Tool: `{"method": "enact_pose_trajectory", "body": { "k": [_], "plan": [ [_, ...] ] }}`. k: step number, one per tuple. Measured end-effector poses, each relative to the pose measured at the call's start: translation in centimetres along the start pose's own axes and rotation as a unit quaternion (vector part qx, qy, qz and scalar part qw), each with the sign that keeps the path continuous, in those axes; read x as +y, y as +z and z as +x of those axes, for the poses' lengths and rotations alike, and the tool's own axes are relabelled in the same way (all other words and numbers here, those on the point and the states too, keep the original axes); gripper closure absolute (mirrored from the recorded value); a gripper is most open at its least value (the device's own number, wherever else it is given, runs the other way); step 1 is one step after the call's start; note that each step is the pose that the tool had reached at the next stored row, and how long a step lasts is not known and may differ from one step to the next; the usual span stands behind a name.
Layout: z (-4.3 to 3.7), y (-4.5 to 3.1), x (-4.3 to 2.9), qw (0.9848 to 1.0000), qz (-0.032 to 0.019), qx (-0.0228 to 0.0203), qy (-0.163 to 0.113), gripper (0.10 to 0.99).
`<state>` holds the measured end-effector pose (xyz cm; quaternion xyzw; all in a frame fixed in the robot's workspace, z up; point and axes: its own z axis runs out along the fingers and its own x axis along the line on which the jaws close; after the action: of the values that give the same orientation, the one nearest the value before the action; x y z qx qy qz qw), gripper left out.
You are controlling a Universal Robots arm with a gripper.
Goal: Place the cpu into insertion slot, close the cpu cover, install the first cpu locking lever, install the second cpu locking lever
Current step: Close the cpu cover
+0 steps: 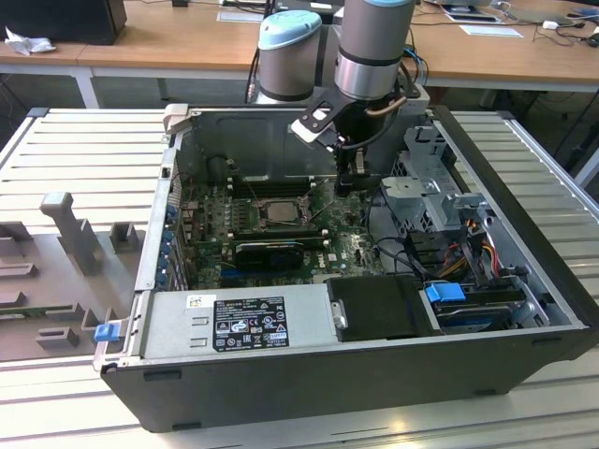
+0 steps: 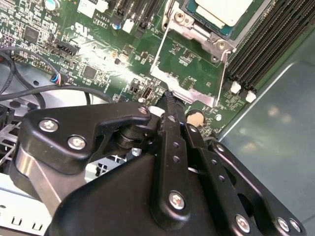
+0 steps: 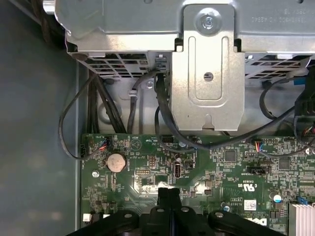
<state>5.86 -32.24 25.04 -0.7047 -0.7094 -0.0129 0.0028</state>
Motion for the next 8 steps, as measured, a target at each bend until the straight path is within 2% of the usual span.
{"method": "enact_pose_trajectory", "body": {
  "k": [8],
  "plan": [
    [0.01,-0.01,-0.82,1.0,0.0,0.0,0.0,0.98]
  ]
}}
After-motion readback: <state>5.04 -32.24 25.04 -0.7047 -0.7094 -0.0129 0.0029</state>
